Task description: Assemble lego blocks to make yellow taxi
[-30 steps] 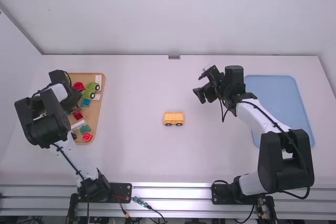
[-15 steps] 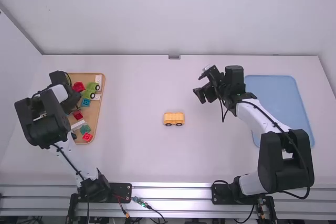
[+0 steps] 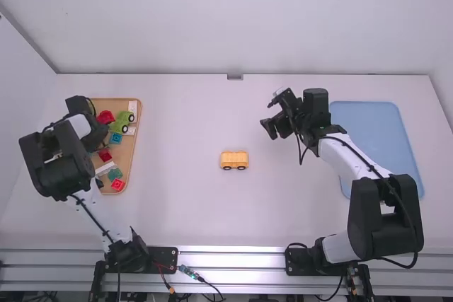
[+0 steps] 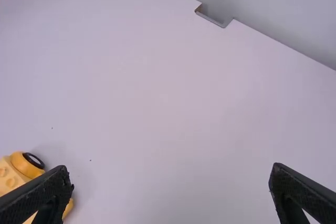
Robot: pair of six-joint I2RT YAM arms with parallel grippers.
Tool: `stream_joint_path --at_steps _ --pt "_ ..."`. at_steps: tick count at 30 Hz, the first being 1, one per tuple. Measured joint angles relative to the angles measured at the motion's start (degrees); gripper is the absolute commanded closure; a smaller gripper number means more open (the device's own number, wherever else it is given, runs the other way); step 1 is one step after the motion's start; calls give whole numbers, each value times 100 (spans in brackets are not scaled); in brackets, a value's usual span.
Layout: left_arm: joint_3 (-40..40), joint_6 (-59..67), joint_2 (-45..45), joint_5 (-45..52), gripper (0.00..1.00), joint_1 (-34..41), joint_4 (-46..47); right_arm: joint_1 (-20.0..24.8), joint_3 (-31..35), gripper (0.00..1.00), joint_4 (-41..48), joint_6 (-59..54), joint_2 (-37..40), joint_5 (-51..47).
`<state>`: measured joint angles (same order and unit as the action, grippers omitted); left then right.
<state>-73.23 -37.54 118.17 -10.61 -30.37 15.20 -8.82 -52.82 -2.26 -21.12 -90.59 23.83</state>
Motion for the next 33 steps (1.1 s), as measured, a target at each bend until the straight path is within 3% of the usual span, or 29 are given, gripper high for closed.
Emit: stream_joint_path --at_steps 6,8,15,26,33 --pt "0 0 0 4 72 0 17 -2 0 1 -2 -20 2 -2" --pt "0 -4 0 7 82 0 15 0 0 1 -4 -4 0 -2" --pt "0 0 -2 39 98 0 17 0 0 1 -13 4 0 0" --pt "-240 162 -195 599 99 11 754 0 0 1 -273 109 0 2" --pt "-313 973 -1115 1237 99 334 693 0 -11 1 -804 894 0 181"
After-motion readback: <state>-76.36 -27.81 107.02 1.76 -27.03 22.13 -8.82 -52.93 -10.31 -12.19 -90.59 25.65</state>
